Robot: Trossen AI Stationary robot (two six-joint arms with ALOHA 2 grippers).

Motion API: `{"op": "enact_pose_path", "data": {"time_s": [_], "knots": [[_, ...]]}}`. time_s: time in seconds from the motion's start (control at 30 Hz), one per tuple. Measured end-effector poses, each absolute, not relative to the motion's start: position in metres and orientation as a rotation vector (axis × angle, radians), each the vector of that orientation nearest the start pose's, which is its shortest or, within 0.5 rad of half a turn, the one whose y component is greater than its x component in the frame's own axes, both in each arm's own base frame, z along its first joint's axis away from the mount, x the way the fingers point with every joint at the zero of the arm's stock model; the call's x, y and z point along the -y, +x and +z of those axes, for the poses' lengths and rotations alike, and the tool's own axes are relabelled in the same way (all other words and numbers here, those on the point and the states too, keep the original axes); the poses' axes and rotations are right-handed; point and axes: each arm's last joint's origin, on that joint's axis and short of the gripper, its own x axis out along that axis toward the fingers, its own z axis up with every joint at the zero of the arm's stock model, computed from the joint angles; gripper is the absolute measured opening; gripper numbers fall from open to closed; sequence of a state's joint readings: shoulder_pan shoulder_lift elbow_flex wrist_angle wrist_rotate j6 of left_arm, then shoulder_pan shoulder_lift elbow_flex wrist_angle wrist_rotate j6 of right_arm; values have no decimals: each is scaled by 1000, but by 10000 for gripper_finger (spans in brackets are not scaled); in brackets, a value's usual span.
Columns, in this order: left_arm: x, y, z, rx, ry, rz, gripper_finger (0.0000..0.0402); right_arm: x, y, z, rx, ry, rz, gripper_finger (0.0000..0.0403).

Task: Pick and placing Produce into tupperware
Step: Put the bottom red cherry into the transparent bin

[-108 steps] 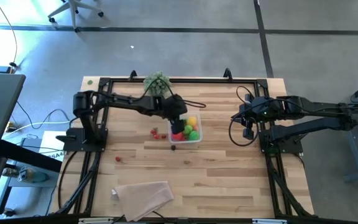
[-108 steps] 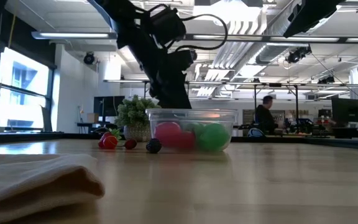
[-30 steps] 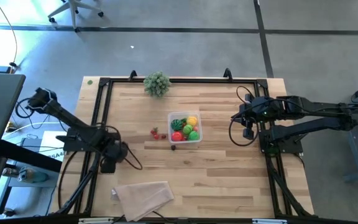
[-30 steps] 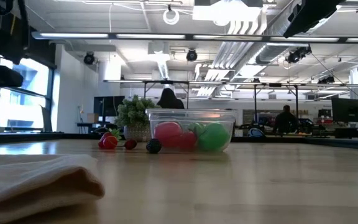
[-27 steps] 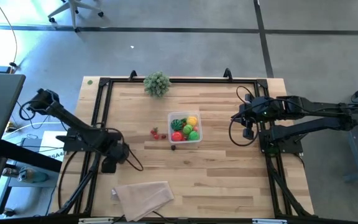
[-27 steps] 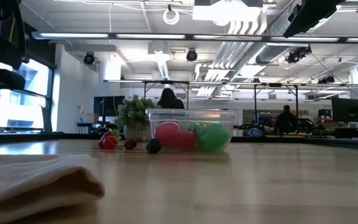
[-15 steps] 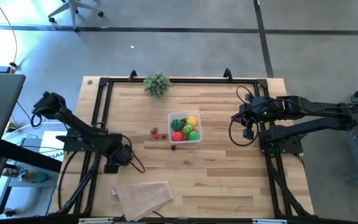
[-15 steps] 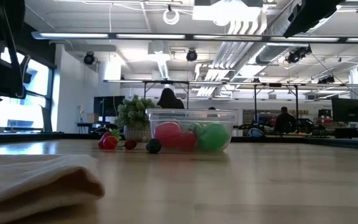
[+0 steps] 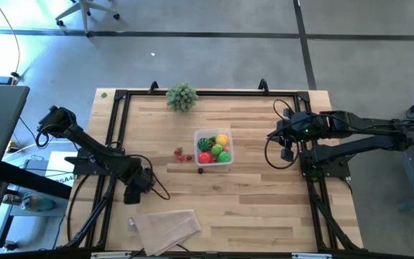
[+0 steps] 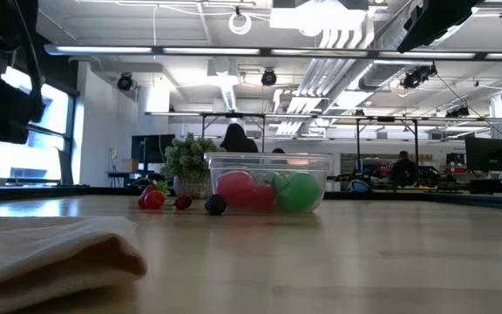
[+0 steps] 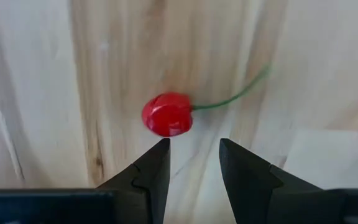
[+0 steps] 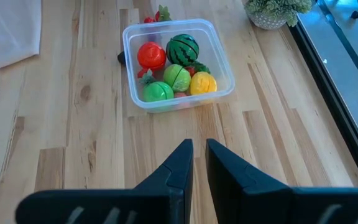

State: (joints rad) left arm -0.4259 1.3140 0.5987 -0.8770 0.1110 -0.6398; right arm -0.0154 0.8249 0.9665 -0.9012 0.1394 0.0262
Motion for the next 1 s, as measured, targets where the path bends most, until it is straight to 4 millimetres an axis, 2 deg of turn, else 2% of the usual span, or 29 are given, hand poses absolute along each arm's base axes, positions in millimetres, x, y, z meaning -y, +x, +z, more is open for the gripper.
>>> {"op": "enact_pose_path", "data": {"time_s": [0.33,0.63,0.77,1.0], "knots": [[74,158,147,-1586,-538,489,129,6,145,325,-757,-22,-157,34],[76,157,147,-1569,-885,767,129,6,145,325,-757,-22,-157,34],[76,157,147,-1528,-986,886,129,6,145,325,-757,-22,-158,34],[76,158,147,-1493,-1049,945,129,6,145,325,-757,-22,-157,34]]}}
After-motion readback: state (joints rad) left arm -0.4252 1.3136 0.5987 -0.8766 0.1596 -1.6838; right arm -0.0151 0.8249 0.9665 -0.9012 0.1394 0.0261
